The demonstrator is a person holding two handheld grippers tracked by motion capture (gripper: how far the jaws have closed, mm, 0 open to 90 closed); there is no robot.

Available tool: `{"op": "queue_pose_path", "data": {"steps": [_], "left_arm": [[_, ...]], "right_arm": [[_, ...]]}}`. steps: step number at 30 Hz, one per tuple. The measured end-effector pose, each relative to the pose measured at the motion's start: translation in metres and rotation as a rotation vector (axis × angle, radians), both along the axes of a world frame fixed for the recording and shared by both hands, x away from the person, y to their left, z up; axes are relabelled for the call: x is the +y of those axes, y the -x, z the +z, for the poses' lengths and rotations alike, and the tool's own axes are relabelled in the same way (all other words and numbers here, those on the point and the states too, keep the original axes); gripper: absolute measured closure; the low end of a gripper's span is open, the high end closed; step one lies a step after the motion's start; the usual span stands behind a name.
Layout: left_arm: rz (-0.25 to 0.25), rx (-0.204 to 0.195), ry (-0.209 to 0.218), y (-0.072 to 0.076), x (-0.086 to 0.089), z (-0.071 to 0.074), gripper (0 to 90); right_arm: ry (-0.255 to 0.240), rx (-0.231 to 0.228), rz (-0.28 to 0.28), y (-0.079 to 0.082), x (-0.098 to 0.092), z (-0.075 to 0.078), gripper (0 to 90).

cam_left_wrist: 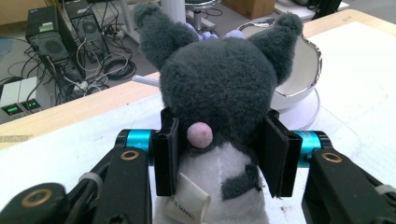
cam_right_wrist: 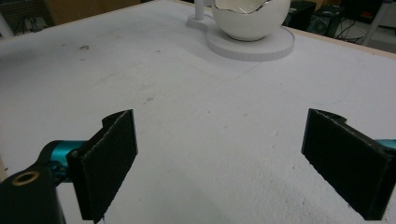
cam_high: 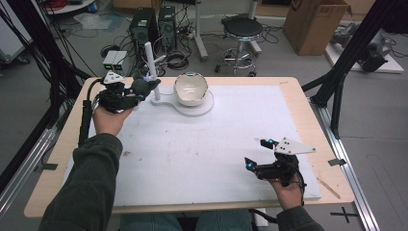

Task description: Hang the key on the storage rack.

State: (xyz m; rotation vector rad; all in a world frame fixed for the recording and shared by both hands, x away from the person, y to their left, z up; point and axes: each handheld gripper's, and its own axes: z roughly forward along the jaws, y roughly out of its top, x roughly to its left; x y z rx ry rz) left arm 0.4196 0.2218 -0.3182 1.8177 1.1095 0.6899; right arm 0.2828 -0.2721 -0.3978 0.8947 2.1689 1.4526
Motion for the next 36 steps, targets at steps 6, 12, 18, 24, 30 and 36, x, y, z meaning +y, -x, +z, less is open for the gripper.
{"op": "queue_pose_path", "data": {"steps": [6, 12, 18, 24, 30, 36], "left_arm": [[-0.017, 0.004, -0.009, -0.002, -0.005, -0.002, 54.4], [-0.028, 0.002, -0.014, -0.004, -0.010, -0.003, 54.4], [-0.044, 0.002, -0.019, -0.006, -0.015, -0.006, 54.4], [-0.047, 0.009, -0.028, -0.009, -0.017, -0.006, 54.4], [-0.048, 0.020, -0.033, -0.012, -0.020, -0.009, 54.4], [-0.046, 0.035, -0.066, -0.015, -0.025, -0.014, 54.4]], "right_arm": [[0.000, 0.006, 0.001, 0.000, 0.000, 0.000, 9.7], [-0.003, 0.004, 0.005, 0.000, 0.000, -0.001, 9.7], [0.001, 0.000, 0.011, -0.001, 0.001, -0.001, 9.7], [-0.001, 0.004, 0.013, -0.001, 0.001, -0.001, 9.7], [0.000, 0.004, 0.016, -0.001, 0.001, -0.001, 9.7], [0.000, 0.002, 0.017, -0.001, 0.001, -0.001, 9.7]]}}
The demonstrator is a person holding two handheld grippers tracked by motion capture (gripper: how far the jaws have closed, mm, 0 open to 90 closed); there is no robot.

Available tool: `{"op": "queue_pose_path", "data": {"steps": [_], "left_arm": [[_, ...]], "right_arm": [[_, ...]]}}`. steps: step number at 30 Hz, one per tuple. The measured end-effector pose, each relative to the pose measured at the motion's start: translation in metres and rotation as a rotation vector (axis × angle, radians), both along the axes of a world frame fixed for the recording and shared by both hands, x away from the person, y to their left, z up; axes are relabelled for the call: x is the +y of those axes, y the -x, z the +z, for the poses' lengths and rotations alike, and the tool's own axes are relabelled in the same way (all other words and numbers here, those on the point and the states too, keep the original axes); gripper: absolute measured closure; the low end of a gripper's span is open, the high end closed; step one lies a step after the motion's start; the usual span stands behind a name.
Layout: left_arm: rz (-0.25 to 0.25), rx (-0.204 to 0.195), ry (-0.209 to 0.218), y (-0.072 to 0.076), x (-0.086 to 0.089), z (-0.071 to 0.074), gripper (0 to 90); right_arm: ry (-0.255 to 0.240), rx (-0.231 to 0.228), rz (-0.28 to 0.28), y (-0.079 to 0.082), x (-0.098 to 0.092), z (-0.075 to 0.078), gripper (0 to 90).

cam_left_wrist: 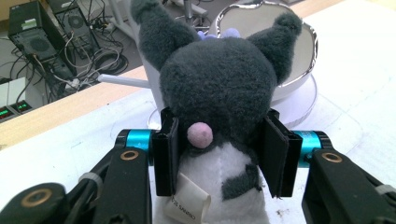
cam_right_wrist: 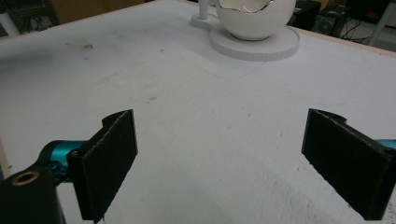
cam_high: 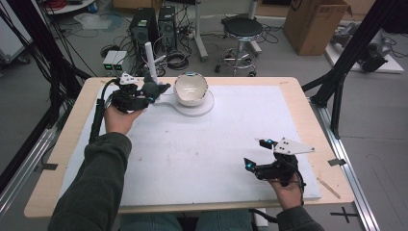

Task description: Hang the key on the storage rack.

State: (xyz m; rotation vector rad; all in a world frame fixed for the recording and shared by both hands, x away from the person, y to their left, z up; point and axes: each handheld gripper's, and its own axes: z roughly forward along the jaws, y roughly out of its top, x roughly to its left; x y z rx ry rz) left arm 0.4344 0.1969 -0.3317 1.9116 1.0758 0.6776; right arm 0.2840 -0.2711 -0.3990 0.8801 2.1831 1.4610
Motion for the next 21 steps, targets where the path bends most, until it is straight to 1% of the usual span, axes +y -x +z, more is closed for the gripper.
{"op": "queue_pose_path", "data": {"steps": [6, 7, 8, 11, 13, 15, 16, 21], "left_arm": [[0.005, 0.010, -0.001, -0.002, 0.000, -0.002, 54.3], [0.007, 0.013, -0.005, -0.002, 0.000, -0.002, 54.3], [0.009, 0.014, -0.004, -0.002, -0.001, -0.003, 54.3], [0.015, 0.012, 0.007, -0.002, -0.001, -0.006, 54.2], [0.021, 0.021, 0.013, -0.002, 0.000, -0.008, 54.1], [0.021, 0.029, 0.010, -0.002, 0.001, -0.011, 54.0], [0.028, 0.033, 0.017, -0.002, 0.001, -0.013, 53.9], [0.028, 0.044, 0.019, -0.003, 0.002, -0.016, 53.8]], "right_arm": [[-0.001, 0.004, 0.003, 0.000, 0.000, 0.000, 9.7], [0.000, -0.001, 0.006, -0.001, 0.000, 0.000, 9.7], [-0.001, 0.005, 0.005, 0.000, 0.001, 0.000, 9.7], [0.001, 0.001, 0.006, 0.000, 0.001, 0.000, 9.7], [-0.001, 0.004, 0.004, 0.000, 0.001, 0.000, 9.7], [0.000, 0.002, 0.004, 0.000, 0.000, 0.000, 9.7], [0.000, 0.004, 0.003, 0.000, 0.000, 0.000, 9.7], [-0.001, 0.004, 0.003, 0.000, 0.000, 0.000, 9.7]]}}
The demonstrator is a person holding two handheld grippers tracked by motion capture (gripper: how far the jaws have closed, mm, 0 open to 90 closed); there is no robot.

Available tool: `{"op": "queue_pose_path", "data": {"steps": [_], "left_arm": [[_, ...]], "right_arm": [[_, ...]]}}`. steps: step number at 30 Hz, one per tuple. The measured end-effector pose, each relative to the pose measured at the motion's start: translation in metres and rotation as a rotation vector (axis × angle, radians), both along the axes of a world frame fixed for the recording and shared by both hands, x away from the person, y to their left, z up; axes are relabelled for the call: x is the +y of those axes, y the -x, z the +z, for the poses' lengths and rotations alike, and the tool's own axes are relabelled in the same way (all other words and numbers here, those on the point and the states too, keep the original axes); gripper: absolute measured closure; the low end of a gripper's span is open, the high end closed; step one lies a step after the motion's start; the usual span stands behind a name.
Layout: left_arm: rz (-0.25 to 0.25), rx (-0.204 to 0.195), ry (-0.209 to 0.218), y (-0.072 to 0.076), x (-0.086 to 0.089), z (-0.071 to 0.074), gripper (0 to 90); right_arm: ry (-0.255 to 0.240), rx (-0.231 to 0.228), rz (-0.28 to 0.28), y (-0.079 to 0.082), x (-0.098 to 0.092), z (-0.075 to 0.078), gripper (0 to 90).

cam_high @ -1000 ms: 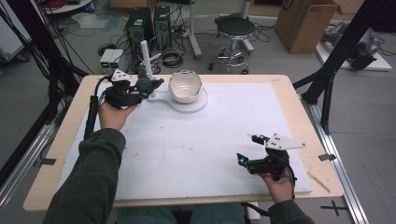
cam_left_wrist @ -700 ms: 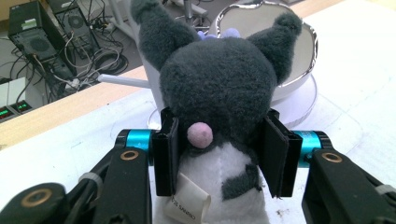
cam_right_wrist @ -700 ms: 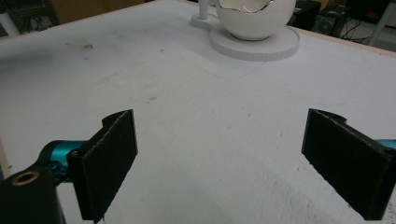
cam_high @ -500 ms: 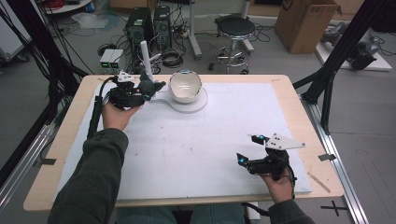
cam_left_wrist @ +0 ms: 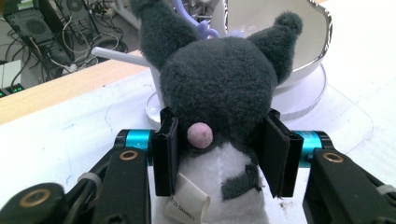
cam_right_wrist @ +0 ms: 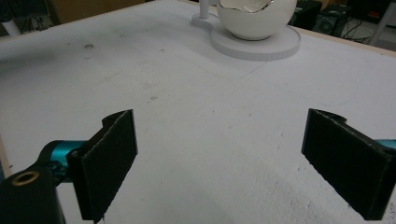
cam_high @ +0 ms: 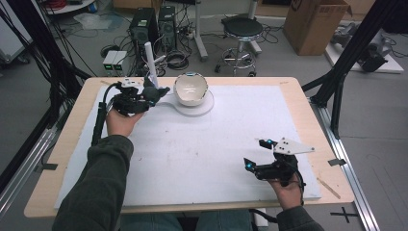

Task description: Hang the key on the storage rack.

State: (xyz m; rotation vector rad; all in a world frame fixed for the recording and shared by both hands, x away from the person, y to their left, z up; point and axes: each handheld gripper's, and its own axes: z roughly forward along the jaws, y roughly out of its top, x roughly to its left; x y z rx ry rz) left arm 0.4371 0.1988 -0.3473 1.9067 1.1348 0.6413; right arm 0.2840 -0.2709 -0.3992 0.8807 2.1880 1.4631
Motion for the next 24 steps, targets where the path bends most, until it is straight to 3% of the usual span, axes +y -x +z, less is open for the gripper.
{"op": "queue_pose_path", "data": {"steps": [24], "left_arm": [[0.027, 0.044, 0.026, -0.0011, 0.0083, -0.0092, 49.2]], "right_arm": [[0.006, -0.007, 0.004, -0.0007, 0.0017, -0.0003, 9.7]]}}
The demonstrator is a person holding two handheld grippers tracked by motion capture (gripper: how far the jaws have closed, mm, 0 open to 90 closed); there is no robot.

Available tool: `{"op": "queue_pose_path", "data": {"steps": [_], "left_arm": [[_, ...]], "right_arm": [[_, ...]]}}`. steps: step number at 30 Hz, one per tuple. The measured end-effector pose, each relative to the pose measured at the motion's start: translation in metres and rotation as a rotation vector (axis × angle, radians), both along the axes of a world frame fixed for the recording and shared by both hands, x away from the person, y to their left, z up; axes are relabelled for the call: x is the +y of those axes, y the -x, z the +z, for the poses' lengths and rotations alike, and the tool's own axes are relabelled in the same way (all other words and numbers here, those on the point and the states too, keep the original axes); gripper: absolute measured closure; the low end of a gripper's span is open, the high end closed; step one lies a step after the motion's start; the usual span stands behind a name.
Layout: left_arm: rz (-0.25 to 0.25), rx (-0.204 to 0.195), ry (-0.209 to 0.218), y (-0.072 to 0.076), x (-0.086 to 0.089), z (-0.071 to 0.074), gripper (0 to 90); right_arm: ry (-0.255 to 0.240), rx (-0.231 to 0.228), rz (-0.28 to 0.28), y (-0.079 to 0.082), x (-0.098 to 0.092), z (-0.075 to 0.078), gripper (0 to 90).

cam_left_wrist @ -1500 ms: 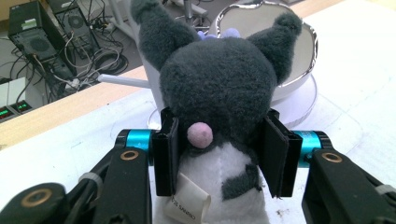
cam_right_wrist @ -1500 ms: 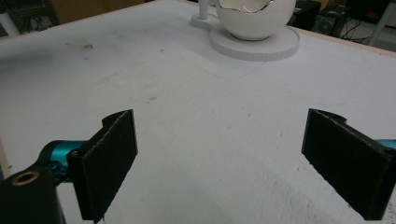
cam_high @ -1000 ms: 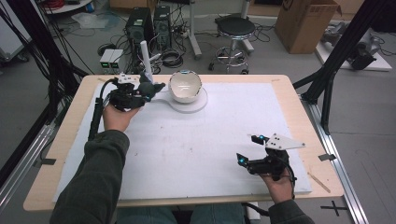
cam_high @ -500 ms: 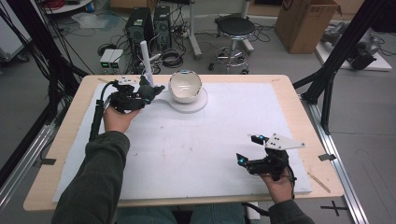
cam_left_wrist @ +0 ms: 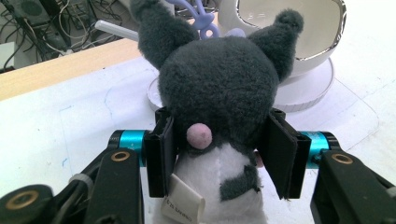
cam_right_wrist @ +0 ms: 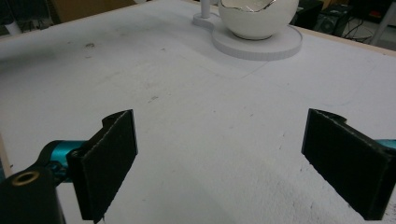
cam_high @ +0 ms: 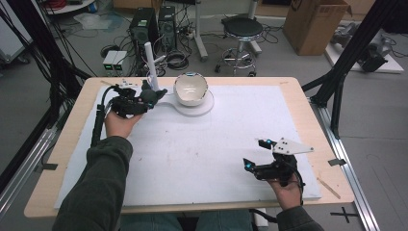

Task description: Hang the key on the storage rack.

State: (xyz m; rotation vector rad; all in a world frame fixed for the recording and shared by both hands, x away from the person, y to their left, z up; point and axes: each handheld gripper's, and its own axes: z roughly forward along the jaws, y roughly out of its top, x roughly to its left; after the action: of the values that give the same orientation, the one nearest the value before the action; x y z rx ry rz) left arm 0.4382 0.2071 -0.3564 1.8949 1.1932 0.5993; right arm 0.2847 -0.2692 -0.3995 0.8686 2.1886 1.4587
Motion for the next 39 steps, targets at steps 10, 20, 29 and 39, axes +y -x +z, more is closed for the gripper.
{"op": "queue_pose_path", "data": {"steps": [10, 20, 29, 39], "left_arm": [[0.008, 0.001, 0.012, 0.0010, 0.0018, -0.0020, 49.1], [0.014, 0.005, 0.019, 0.0011, 0.0025, -0.0028, 48.2], [0.021, 0.014, 0.019, 0.0001, 0.0020, -0.0040, 44.9], [0.022, -0.006, 0.039, 0.0019, 0.0060, -0.0018, 38.7]], "right_arm": [[-0.005, 0.000, 0.003, 0.0004, -0.0005, 0.0005, 9.7], [-0.006, 0.000, 0.003, 0.0006, -0.0004, 0.0008, 9.7], [-0.006, -0.005, 0.000, 0.0005, -0.0011, 0.0009, 9.7], [-0.006, -0.003, 0.000, 0.0004, -0.0012, 0.0012, 9.7]]}}
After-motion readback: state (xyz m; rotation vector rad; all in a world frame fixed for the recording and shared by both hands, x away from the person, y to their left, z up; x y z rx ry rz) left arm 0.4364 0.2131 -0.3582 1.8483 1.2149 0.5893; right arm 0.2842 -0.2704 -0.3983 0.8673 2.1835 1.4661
